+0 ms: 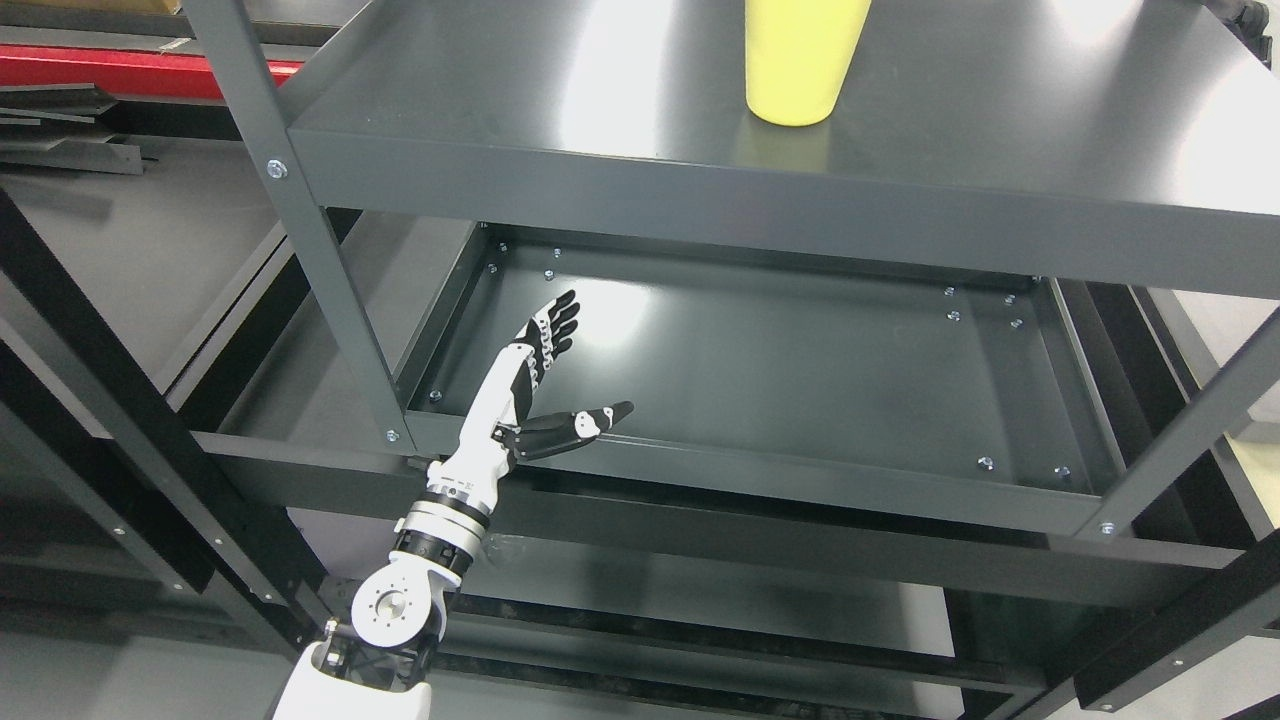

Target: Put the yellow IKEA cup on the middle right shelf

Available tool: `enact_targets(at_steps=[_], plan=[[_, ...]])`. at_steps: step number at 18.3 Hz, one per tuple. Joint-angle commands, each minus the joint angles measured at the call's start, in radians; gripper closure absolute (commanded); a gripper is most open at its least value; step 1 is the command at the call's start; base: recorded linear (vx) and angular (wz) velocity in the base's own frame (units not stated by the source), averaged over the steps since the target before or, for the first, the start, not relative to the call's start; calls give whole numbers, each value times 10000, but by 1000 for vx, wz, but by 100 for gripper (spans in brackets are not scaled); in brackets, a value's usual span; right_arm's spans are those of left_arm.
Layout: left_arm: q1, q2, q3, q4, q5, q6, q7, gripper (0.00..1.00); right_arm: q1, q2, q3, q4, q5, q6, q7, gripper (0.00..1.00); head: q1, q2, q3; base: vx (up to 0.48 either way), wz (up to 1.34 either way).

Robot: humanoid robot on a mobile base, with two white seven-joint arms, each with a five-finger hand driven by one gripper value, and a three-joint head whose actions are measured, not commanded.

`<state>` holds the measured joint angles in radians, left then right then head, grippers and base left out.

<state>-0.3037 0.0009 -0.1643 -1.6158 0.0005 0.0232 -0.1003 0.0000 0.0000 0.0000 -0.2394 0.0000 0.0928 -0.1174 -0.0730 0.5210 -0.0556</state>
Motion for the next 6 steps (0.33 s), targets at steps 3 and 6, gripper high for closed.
enact_targets(at_steps=[3, 6], plan=[[812, 166, 201, -1329, 287, 13, 6, 1, 138, -175, 169, 1, -245, 7, 8, 1, 0, 0, 0, 0, 0], [813, 166, 201, -1344, 333, 13, 6, 1, 138, -175, 169, 1, -245, 7, 8, 1, 0, 0, 0, 0, 0]])
